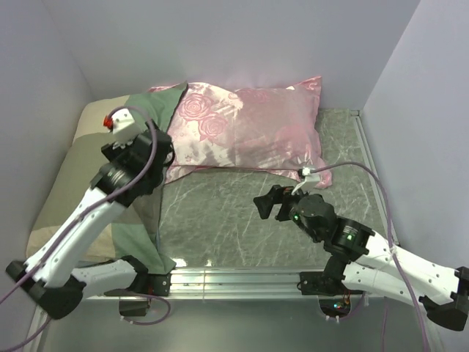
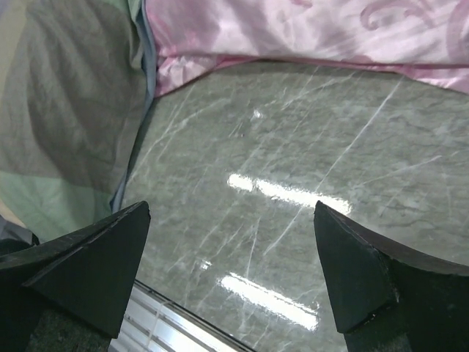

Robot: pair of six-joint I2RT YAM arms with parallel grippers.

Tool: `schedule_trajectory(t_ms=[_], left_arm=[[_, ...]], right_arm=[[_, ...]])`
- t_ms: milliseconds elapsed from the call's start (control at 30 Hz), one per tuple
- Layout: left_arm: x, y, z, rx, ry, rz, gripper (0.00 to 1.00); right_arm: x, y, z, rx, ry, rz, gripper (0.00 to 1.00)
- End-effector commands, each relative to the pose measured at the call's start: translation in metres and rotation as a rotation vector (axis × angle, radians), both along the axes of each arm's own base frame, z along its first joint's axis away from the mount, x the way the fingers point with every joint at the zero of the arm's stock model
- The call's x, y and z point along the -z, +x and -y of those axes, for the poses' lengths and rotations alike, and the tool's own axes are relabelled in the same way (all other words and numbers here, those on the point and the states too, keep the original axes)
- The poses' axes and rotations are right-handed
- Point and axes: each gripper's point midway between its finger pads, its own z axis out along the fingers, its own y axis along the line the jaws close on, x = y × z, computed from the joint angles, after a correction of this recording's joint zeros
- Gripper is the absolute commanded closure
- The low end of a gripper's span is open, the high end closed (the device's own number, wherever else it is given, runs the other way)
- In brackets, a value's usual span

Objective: Remove the pillowcase from the pillow

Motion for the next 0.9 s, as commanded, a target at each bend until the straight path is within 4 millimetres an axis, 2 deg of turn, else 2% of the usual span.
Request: schedule_trajectory(t_ms=[0, 33, 67, 100, 133, 233, 267, 333, 367, 433, 467, 567, 633, 667, 733, 767, 800, 833, 867], left_arm=[[-0.009, 0.007, -0.047, -0.230, 0.174, -0.044, 0.01], [-0.005, 0.014, -0.053, -0.247, 0.189, -0.072, 0.01], [0.004, 0.022, -0.071, -0.304, 0.203, -0.120, 0.01], [0.014, 0.029, -0.076, -0.275, 0.212, -0.173, 0.01], [0.018, 0.038, -0.093, -0.312, 0.189, -0.178, 0.01], [0.044, 0.057, -0.109, -0.319, 0.230, -0.270, 0.01], [0.061, 0.065, -0.115, -0.333, 0.256, -0.328, 0.01], [0.075, 0.072, -0.124, -0.342, 0.285, -0.388, 0.01], [0.092, 0.078, -0.125, -0.336, 0.293, -0.434, 0.01], [0.110, 0.087, -0.129, -0.305, 0.269, -0.473, 0.01], [0.127, 0.093, -0.130, -0.274, 0.232, -0.510, 0.01], [0.164, 0.095, -0.134, -0.254, 0.210, -0.599, 0.02], [0.176, 0.095, -0.137, -0.249, 0.190, -0.622, 0.07], [0.184, 0.096, -0.134, -0.227, 0.170, -0.635, 0.20], [0.185, 0.098, -0.134, -0.221, 0.156, -0.626, 0.48], [0.182, 0.098, -0.133, -0.218, 0.151, -0.616, 0.80], [0.177, 0.100, -0.133, -0.214, 0.149, -0.604, 0.93], [0.171, 0.101, -0.132, -0.211, 0.145, -0.590, 0.99], [0.159, 0.101, -0.132, -0.210, 0.142, -0.563, 1.00]], right_arm=[[-0.028, 0.001, -0.024, -0.068, 0.080, 0.039, 0.00], [-0.024, 0.002, -0.028, -0.077, 0.073, 0.031, 0.00], [-0.023, 0.000, -0.031, -0.091, 0.074, 0.027, 0.00], [-0.024, 0.000, -0.033, -0.098, 0.079, 0.030, 0.00], [-0.021, 0.000, -0.035, -0.105, 0.078, 0.025, 0.00], [-0.021, -0.002, -0.043, -0.143, 0.091, 0.030, 0.00], [-0.021, -0.002, -0.045, -0.150, 0.093, 0.030, 0.00], [-0.020, -0.003, -0.050, -0.168, 0.088, 0.027, 0.00], [-0.020, -0.003, -0.050, -0.172, 0.086, 0.028, 0.00], [-0.019, -0.004, -0.054, -0.188, 0.087, 0.029, 0.00], [-0.019, -0.004, -0.055, -0.194, 0.090, 0.028, 0.00], [-0.015, -0.005, -0.058, -0.209, 0.082, 0.025, 0.00], [-0.014, -0.005, -0.061, -0.215, 0.081, 0.023, 0.00], [-0.013, -0.005, -0.061, -0.217, 0.077, 0.022, 0.00], [-0.014, -0.005, -0.063, -0.222, 0.080, 0.019, 0.00], [-0.014, -0.005, -0.064, -0.226, 0.079, 0.020, 0.00], [-0.014, -0.005, -0.065, -0.227, 0.076, 0.016, 0.00], [-0.015, -0.004, -0.066, -0.229, 0.076, 0.020, 0.00], [-0.015, -0.004, -0.066, -0.231, 0.074, 0.017, 0.00]])
